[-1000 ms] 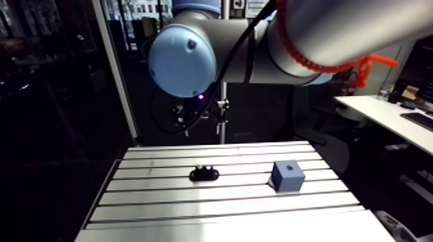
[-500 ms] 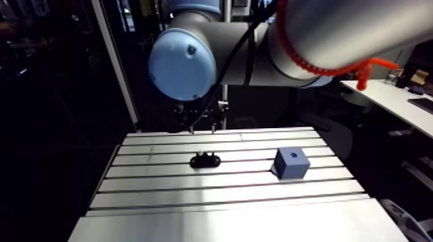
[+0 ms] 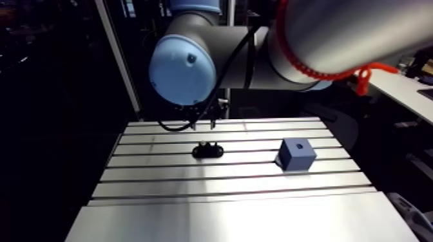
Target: Pick up the M10 bolt and insert it into the hex recess until seated.
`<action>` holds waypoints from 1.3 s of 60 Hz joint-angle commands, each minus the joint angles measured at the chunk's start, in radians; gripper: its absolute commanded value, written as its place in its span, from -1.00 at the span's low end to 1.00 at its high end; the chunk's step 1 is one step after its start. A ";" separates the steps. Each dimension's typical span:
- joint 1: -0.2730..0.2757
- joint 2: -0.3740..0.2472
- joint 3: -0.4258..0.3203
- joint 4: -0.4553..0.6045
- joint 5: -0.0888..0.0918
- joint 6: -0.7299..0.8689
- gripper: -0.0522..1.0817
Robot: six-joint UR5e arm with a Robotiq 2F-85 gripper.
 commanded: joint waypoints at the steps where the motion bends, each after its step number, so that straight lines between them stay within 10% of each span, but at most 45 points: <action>1: 0.006 0.013 0.016 -0.039 -0.002 -0.001 -0.11; 78: 0.009 0.102 0.022 -0.083 -0.006 -0.018 0.00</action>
